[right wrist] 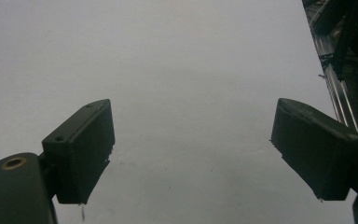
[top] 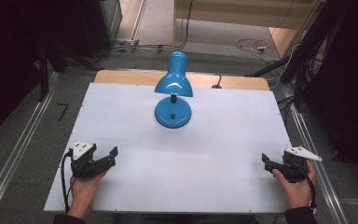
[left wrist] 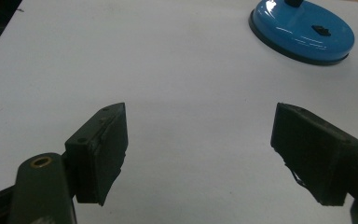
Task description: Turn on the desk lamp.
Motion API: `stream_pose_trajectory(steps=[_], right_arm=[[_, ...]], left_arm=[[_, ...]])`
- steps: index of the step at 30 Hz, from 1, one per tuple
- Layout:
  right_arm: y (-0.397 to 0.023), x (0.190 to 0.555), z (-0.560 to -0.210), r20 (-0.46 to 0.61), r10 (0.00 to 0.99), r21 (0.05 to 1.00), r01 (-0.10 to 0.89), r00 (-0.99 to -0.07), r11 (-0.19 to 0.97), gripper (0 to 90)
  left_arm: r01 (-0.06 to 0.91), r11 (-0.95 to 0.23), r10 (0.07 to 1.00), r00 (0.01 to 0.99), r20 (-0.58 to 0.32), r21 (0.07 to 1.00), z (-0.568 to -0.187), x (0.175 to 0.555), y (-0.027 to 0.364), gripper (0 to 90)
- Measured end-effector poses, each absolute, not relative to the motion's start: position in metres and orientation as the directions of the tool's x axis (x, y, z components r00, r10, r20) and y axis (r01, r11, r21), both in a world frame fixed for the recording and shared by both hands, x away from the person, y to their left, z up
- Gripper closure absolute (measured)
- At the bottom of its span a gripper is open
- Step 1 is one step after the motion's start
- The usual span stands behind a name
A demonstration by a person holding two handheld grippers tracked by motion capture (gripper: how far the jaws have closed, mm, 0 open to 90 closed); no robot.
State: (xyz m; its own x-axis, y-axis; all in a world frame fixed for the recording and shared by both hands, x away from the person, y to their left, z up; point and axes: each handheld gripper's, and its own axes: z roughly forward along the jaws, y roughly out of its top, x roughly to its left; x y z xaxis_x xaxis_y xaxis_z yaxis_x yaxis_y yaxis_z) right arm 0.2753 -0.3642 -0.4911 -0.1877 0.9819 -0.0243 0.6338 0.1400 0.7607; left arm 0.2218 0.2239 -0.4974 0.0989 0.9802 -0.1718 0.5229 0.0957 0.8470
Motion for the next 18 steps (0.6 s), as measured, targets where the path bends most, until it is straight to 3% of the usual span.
stream_pose_trajectory(steps=[18], right_arm=[[-0.3659,0.2662,-0.4835,0.025,0.969,0.773,0.620,-0.246,0.137,11.7]], left_arm=[[0.517,0.094,0.981,0.095,-0.166,0.851,-0.4955,0.2285,0.2153,19.0]])
